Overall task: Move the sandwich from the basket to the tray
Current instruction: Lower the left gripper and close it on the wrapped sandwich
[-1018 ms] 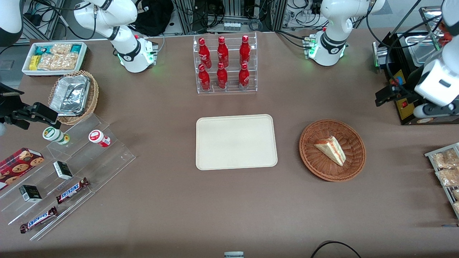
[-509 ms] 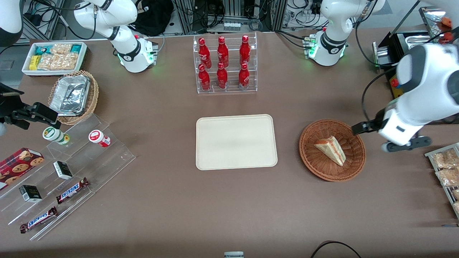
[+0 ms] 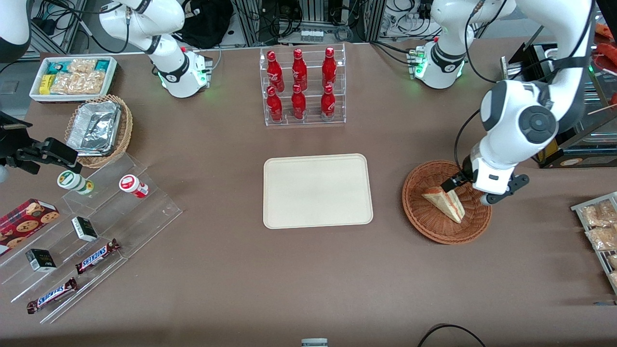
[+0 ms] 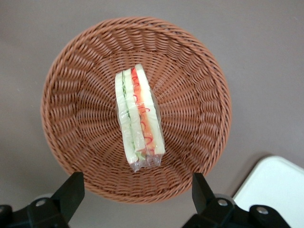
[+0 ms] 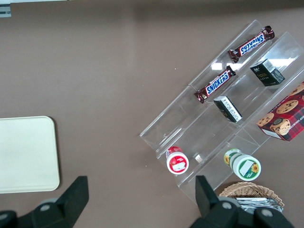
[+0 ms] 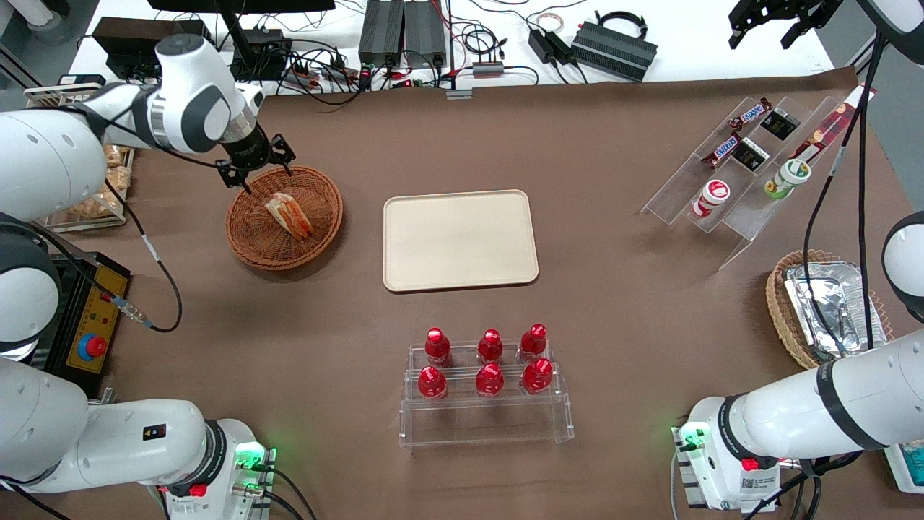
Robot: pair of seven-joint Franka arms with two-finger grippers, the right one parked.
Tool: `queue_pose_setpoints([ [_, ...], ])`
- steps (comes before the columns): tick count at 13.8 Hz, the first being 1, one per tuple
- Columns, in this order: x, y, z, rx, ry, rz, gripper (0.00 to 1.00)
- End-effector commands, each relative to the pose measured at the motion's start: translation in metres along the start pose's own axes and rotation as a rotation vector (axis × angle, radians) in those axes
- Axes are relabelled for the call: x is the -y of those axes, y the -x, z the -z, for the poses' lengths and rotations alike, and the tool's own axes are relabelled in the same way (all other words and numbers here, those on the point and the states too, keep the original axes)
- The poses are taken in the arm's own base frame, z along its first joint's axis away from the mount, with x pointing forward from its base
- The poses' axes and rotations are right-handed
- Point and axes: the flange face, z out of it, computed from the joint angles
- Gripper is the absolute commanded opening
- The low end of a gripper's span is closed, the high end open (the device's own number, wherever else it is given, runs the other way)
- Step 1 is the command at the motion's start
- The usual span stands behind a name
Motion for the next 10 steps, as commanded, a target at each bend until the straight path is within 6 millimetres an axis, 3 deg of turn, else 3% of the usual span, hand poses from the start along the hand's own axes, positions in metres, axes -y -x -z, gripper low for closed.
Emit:
queue_pose_setpoints([
  [1, 0.009, 0.010, -0.020, -0.017, -0.001, 0.120, 1.00],
  [7, 0.006, 0.002, -0.072, 0.028, 0.000, 0.152, 1.00],
  [10, 0.005, -0.002, -0.082, 0.034, 0.005, 0.164, 0.96],
])
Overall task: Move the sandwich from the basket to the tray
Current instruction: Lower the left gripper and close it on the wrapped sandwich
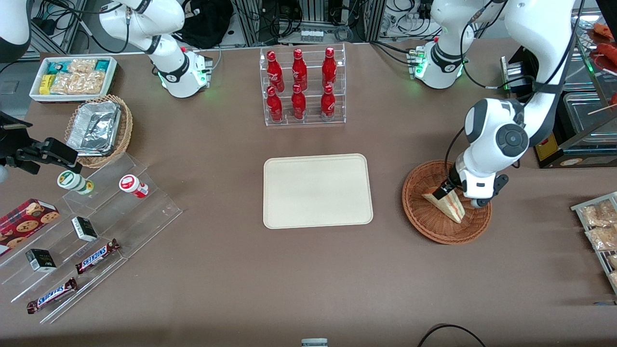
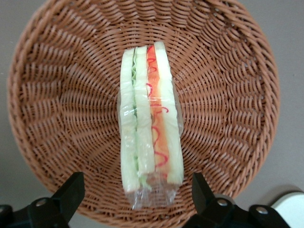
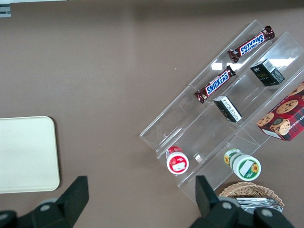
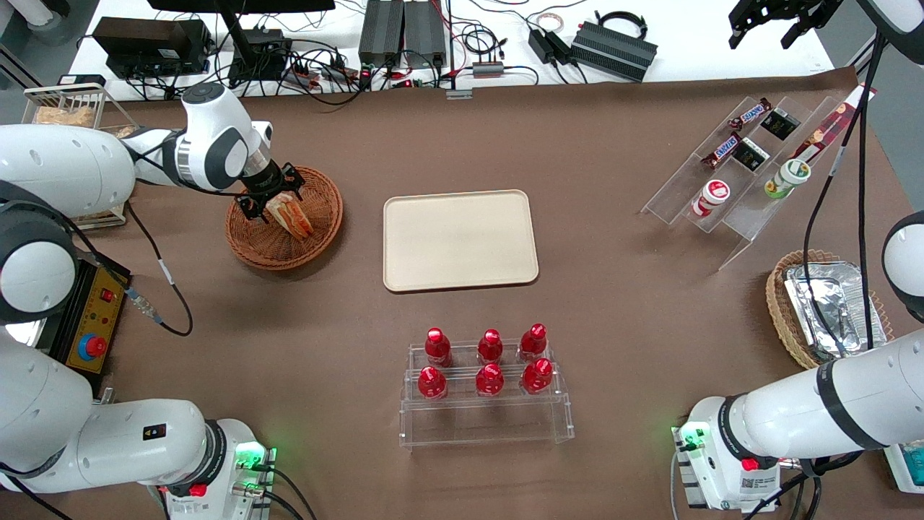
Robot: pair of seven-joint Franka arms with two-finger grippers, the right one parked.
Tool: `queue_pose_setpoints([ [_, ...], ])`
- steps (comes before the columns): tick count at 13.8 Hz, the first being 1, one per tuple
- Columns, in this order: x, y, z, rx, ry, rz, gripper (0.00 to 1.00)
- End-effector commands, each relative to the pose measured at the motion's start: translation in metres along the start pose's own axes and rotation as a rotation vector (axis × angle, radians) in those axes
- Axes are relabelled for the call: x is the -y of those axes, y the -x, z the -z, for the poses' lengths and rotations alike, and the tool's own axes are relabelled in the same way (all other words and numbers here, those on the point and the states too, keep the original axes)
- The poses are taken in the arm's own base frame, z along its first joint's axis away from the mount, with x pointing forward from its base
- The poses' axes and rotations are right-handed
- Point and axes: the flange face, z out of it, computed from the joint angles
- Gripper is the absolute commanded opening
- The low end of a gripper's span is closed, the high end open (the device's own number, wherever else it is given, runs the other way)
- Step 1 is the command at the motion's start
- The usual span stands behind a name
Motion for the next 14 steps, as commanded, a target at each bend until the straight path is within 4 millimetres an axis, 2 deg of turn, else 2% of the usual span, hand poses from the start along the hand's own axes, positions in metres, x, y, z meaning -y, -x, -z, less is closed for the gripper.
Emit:
queue_pose_setpoints([
  [1, -0.001, -0.007, -0.005, -0.011, 0.010, 0.024, 0.85],
  [3, -0.003, -0.012, -0.005, -0.012, 0.017, 0.045, 0.35],
  [4, -0.005, -0.014, -0.001, -0.018, 0.023, 0.041, 0.15],
  [5, -0.007, -0.017, 0.004, -0.024, 0.028, 0.040, 0.09],
  [7, -0.012, -0.022, 0.018, -0.031, 0.033, 0.042, 0.06],
  [11, -0.028, -0.030, 0.080, -0.037, -0.017, 0.011, 0.04],
  [12, -0.036, -0.028, 0.100, -0.043, -0.038, -0.007, 0.04],
  [14, -0.067, -0.004, 0.134, -0.037, -0.045, -0.068, 0.04],
])
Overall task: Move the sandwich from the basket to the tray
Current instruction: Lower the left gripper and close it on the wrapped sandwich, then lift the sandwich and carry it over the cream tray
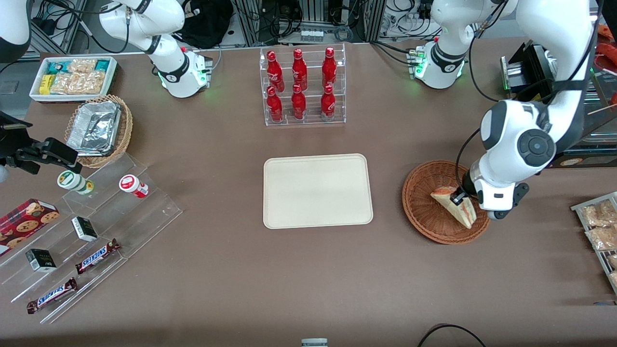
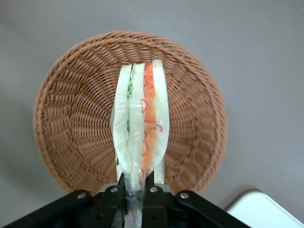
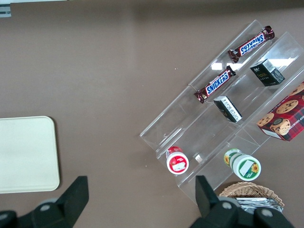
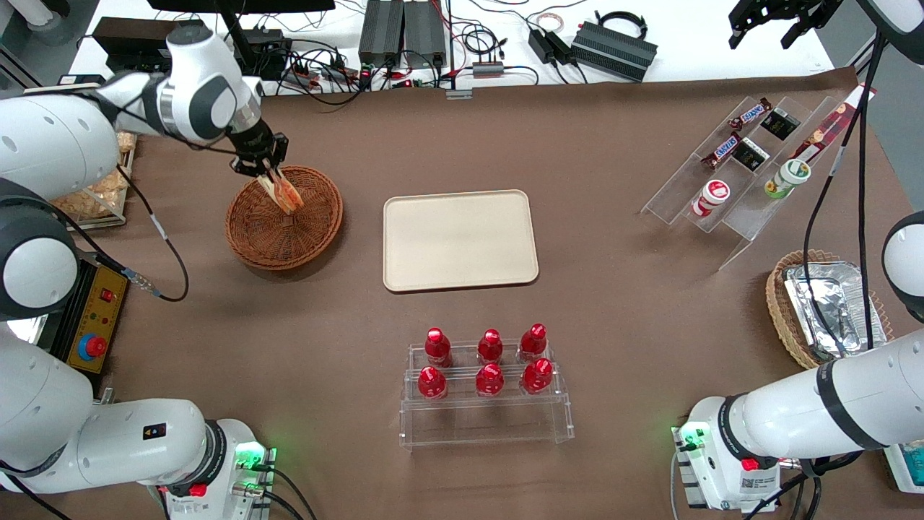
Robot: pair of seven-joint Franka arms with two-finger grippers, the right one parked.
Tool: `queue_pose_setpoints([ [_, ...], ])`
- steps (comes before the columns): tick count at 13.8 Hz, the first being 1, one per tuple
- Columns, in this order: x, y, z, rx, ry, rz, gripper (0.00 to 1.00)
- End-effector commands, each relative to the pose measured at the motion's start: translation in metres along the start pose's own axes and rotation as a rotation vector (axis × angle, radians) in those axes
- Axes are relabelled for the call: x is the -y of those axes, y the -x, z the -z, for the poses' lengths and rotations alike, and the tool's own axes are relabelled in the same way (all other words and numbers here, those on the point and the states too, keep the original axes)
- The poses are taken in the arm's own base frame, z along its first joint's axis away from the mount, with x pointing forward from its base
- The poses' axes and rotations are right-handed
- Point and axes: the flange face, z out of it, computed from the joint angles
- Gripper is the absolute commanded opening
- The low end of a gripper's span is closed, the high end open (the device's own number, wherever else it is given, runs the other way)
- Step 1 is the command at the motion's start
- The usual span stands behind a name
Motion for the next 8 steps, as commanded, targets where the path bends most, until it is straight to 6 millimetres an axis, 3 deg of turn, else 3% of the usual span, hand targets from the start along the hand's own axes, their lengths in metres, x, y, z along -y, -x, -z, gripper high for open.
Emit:
queue_pose_setpoints([
  [1, -0.045, 0.040, 0.047, -0.020, -0.008, -0.085, 0.04],
  [3, -0.075, 0.079, 0.052, -0.026, 0.000, -0.163, 0.03],
  [5, -0.112, 0.138, 0.048, -0.027, 0.006, -0.275, 0.03],
  [8, -0.172, 0.222, 0.011, -0.005, -0.014, -0.443, 0.04],
])
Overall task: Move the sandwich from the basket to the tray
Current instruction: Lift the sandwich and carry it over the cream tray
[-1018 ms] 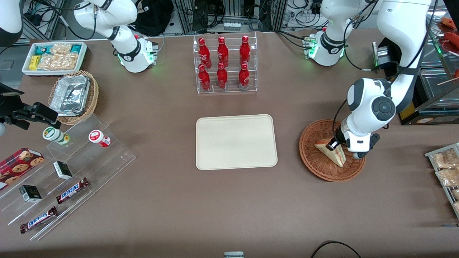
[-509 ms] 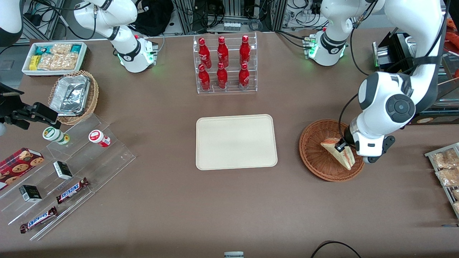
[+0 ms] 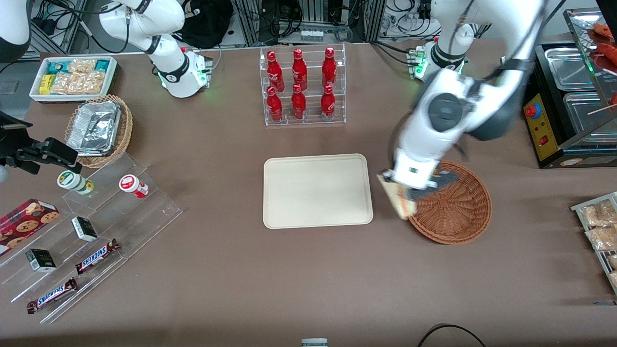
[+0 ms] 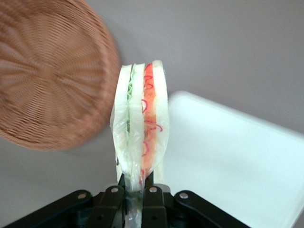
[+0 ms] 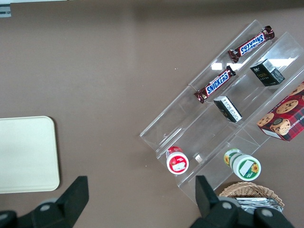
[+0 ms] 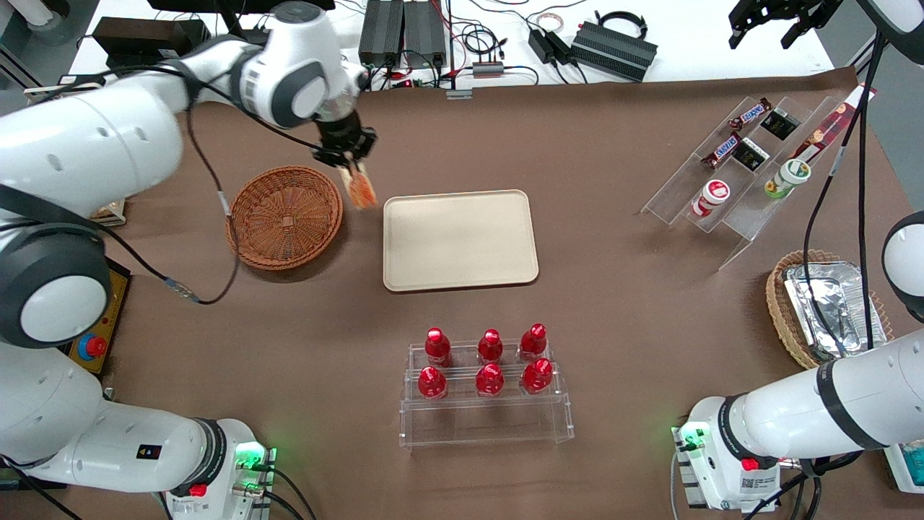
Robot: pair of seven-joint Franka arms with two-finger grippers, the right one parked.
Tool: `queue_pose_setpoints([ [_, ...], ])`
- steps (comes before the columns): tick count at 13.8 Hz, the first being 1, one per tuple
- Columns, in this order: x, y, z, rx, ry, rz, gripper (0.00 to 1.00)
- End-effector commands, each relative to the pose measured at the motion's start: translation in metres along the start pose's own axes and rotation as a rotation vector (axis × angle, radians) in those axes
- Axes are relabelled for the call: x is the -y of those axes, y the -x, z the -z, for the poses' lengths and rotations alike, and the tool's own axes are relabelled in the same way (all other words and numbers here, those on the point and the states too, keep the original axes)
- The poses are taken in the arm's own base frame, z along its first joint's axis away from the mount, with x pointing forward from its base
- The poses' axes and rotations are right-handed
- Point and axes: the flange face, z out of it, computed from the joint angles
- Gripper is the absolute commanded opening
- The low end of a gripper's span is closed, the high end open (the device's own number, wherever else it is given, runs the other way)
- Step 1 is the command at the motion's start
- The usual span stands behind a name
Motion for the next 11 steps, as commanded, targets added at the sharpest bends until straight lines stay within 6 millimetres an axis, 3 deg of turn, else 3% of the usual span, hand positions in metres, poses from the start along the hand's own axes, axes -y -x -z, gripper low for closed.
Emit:
queue_pose_setpoints([
  [1, -0.070, 0.030, -0.036, 0.012, -0.020, -0.110, 0.06],
  [4, -0.115, 0.067, -0.074, -0.044, -0.003, -0.223, 0.07],
  [7, -0.140, 0.093, -0.109, -0.048, 0.028, -0.270, 0.07],
  [11, -0.147, 0.094, -0.131, -0.073, 0.046, -0.270, 0.07],
])
